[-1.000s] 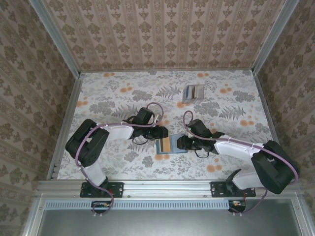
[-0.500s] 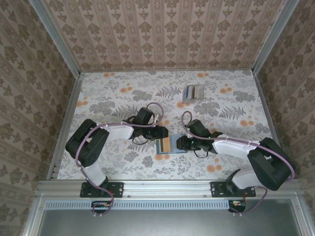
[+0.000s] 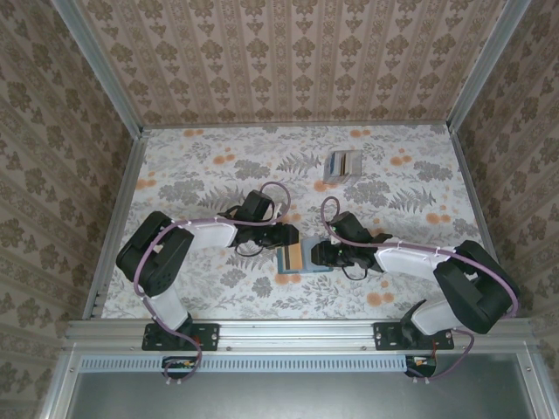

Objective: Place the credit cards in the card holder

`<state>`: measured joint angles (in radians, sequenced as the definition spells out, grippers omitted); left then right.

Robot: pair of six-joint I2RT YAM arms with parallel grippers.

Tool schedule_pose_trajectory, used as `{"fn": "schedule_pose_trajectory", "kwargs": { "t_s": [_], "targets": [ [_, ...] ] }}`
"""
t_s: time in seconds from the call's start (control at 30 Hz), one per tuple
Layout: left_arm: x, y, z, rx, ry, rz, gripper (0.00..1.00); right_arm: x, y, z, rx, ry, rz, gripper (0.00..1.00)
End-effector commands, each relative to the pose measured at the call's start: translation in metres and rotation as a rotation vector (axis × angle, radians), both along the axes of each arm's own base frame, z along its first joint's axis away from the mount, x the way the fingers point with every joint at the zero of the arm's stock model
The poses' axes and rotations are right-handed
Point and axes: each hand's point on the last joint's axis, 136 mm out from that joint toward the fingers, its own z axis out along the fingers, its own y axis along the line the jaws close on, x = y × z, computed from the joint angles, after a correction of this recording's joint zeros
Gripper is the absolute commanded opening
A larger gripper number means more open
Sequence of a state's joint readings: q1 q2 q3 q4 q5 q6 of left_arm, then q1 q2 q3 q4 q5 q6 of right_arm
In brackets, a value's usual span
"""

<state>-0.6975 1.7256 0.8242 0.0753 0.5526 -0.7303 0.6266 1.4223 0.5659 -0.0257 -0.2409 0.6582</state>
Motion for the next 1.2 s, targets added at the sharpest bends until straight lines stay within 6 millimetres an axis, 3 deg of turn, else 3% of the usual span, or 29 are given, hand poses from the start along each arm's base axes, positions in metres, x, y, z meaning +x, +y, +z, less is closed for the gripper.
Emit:
{"fn": "schedule_pose_trajectory", "kwargs": {
  "t_s": [0.0, 0.5, 0.73, 0.9, 1.1, 1.17],
  "targets": [
    [0.0, 0.003, 0.0, -0.008, -0.002, 0.004, 0.46, -0.003, 0.004, 0.003, 0.019, 0.004, 0.006, 0.4],
    [0.0, 0.0, -0.001, -0.018, 0.005, -0.005, 0.46, 0.003, 0.018, 0.02, 0.1, -0.036, 0.026, 0.4],
    [0.0, 0.006, 0.002, -0.019, 0.001, 0.003, 0.46, 0.008, 0.029, 0.021, 0.127, -0.035, 0.042, 0.2],
    [0.0, 0.01, 0.004, -0.025, -0.001, 0.006, 0.46, 0.009, 0.037, 0.02, 0.152, -0.029, 0.057, 0.14],
    [0.001, 0.019, 0.006, -0.032, -0.002, 0.027, 0.46, 0.011, 0.049, 0.028, 0.212, -0.04, 0.07, 0.14],
    [0.003, 0.022, 0.009, -0.038, -0.007, 0.036, 0.46, 0.013, 0.054, 0.033, 0.233, -0.046, 0.077, 0.21]
  ]
}}
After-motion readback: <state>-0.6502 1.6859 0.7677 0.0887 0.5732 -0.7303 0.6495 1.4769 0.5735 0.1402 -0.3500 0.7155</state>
